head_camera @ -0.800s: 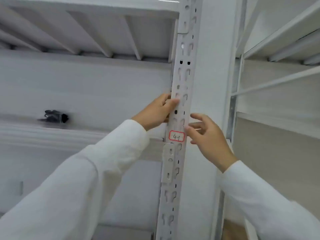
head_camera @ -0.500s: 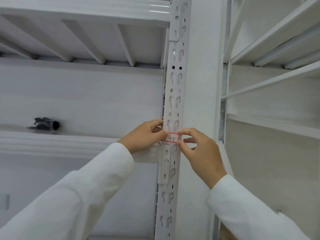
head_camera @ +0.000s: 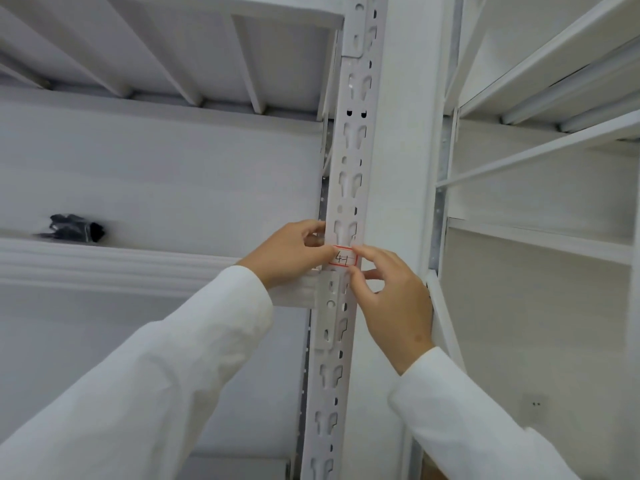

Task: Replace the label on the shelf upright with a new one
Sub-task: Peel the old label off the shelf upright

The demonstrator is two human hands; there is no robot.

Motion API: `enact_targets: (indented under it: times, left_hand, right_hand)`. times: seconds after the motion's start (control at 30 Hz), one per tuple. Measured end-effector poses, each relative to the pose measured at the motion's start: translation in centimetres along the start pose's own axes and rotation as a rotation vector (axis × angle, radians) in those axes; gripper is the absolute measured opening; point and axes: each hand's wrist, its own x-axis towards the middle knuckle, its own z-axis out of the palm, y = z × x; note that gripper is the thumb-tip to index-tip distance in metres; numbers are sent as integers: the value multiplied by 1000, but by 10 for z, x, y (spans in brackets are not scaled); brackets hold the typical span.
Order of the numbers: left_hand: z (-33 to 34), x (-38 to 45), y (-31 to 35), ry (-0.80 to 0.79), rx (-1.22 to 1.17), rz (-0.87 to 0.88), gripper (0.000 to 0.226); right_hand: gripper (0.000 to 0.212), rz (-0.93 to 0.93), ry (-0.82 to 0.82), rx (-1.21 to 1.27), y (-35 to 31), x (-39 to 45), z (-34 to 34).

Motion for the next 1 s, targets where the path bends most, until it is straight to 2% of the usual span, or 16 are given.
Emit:
enact_targets:
  times: [0.3, 0.37, 0.43, 0.5, 0.57, 0.63, 0.8, 1.0]
  left_hand:
    - [0, -2, 2, 5, -4, -29, 33]
    - [0, -2, 3, 7, -11, -30, 31]
    - [0, -3, 4, 10, -17, -37, 31]
    - [1, -3, 4, 11, -7, -41, 32]
    - [1, -3, 3, 11, -2, -41, 31]
    - [1, -2, 3, 7, -2, -42, 32]
    - [1, -2, 3, 9, 1, -44, 34]
    - [1, -2, 3, 10, -8, -44, 28]
  right_hand:
    - [11, 125, -10, 66, -9, 6, -1]
    - [4, 132, -77, 60, -13, 3, 3]
    - [6, 106, -124, 69, -15, -5, 8]
    - [3, 100, -23, 131, -13, -8, 8]
    - [18, 92, 56, 124, -8, -3, 4]
    - [25, 67, 42, 52, -2, 1, 1]
    - [22, 2, 46, -44, 0, -1, 0]
    - [16, 84, 16, 30, -8, 1, 2]
